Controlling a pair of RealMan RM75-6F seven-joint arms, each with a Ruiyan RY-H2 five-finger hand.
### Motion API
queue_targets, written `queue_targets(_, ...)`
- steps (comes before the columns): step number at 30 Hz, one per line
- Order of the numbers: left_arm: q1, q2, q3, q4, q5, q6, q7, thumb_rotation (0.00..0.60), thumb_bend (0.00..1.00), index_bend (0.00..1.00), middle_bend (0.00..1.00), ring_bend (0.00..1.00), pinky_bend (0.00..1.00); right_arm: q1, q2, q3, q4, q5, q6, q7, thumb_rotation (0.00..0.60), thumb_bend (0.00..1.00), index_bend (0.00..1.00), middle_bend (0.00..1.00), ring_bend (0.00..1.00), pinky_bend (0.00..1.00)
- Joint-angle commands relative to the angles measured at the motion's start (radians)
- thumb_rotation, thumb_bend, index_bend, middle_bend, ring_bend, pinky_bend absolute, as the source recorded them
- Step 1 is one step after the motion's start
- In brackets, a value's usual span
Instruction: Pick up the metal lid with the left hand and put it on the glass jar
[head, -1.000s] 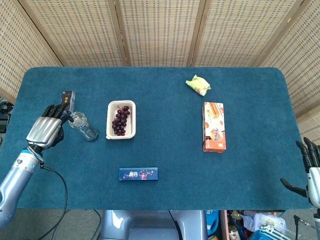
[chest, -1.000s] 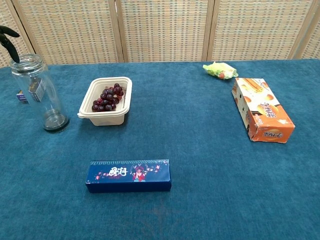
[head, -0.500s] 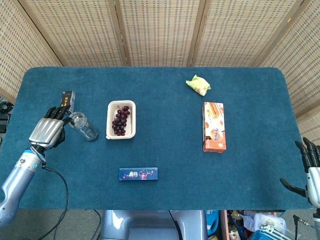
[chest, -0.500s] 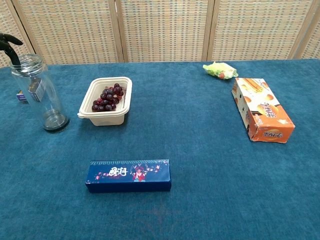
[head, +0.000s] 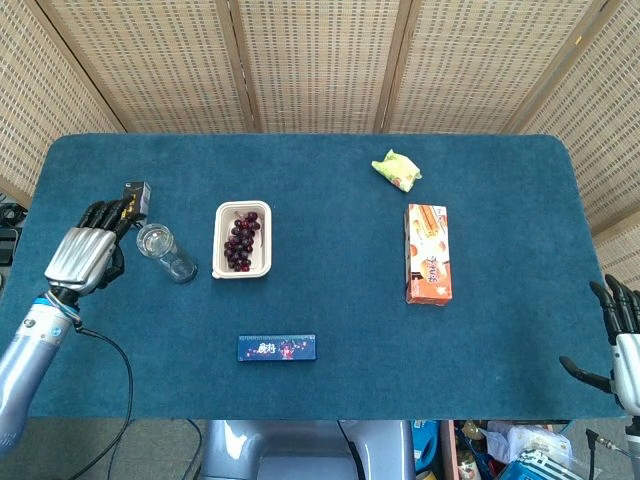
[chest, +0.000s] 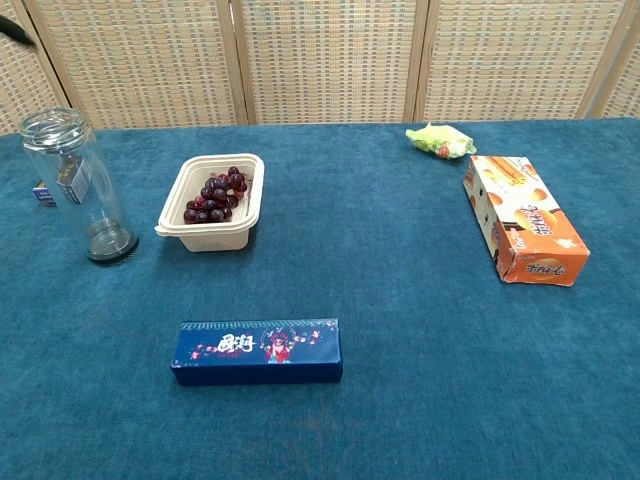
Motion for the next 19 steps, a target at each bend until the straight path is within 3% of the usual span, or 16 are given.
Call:
queue_targets(1, 0.054, 0.029, -0.007, -0.022, 0.024, 0.082, -0.033, 0.600, 0.36, 0.00, 0.00, 0.00, 0.00, -0.001, 0.001, 0.000, -0.001, -0.002, 0.004, 0.001, 0.600, 0.00, 0.00, 0.00, 0.00, 0.00)
queue_targets(3, 0.119, 0.031, 0.008, -0.026, 0.046, 0.187, -0.037, 0.600, 0.19, 0.00, 0.00, 0.00, 0.00, -0.003, 0.002, 0.000, 0.000, -0.004, 0.008, 0.005, 0.600, 0.00, 0.00, 0.00, 0.00, 0.00)
queue_targets(4, 0.144, 0.025, 0.016, -0.023, 0.061, 0.226, -0.038, 0.600, 0.16, 0.00, 0.00, 0.00, 0.00, -0.004, 0.002, 0.000, 0.000, -0.005, 0.009, 0.006, 0.600, 0.00, 0.00, 0.00, 0.00, 0.00)
queue_targets(10, 0.312, -0.038, 0.095, 0.018, 0.139, 0.434, -0.047, 0.600, 0.14, 0.00, 0.00, 0.00, 0.00, -0.004, 0.004, -0.001, -0.003, -0.009, 0.011, 0.007, 0.600, 0.00, 0.00, 0.00, 0.00, 0.00)
queue_targets(15, 0.409, -0.076, 0.156, 0.040, 0.170, 0.503, -0.044, 0.600, 0.14, 0.00, 0.00, 0.00, 0.00, -0.007, 0.006, -0.003, -0.004, -0.016, 0.018, 0.012, 0.600, 0.00, 0.00, 0.00, 0.00, 0.00)
queue_targets(19, 0.435, -0.086, 0.170, 0.047, 0.206, 0.519, -0.037, 0.600, 0.14, 0.00, 0.00, 0.00, 0.00, -0.009, 0.008, -0.004, -0.006, -0.021, 0.022, 0.013, 0.600, 0.00, 0.00, 0.00, 0.00, 0.00)
